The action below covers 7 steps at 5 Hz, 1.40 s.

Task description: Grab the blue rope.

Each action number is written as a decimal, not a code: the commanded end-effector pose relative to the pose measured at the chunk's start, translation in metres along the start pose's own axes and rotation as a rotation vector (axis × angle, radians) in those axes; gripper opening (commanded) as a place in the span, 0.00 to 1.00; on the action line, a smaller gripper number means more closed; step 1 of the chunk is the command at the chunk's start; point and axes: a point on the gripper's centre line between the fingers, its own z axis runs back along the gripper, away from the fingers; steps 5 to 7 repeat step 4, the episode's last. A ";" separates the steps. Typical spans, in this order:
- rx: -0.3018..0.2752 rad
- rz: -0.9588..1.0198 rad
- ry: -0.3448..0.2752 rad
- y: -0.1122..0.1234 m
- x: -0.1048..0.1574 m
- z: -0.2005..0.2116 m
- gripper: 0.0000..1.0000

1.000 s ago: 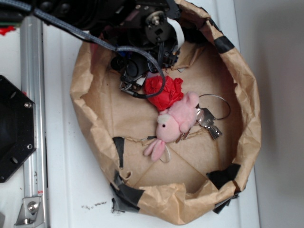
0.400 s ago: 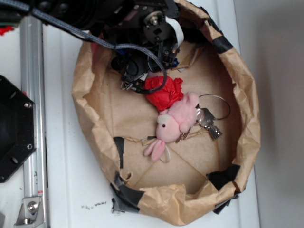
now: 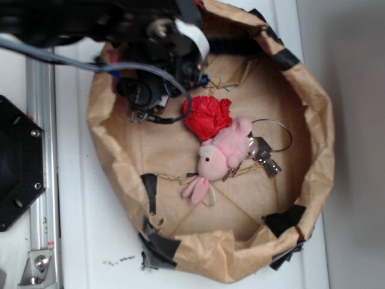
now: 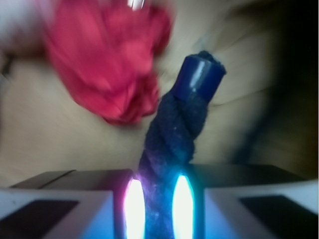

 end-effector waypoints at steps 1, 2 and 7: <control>0.002 0.211 -0.007 -0.021 0.046 0.095 0.00; -0.008 0.277 0.052 -0.032 0.071 0.092 0.00; -0.095 0.389 -0.046 -0.047 0.088 0.087 0.00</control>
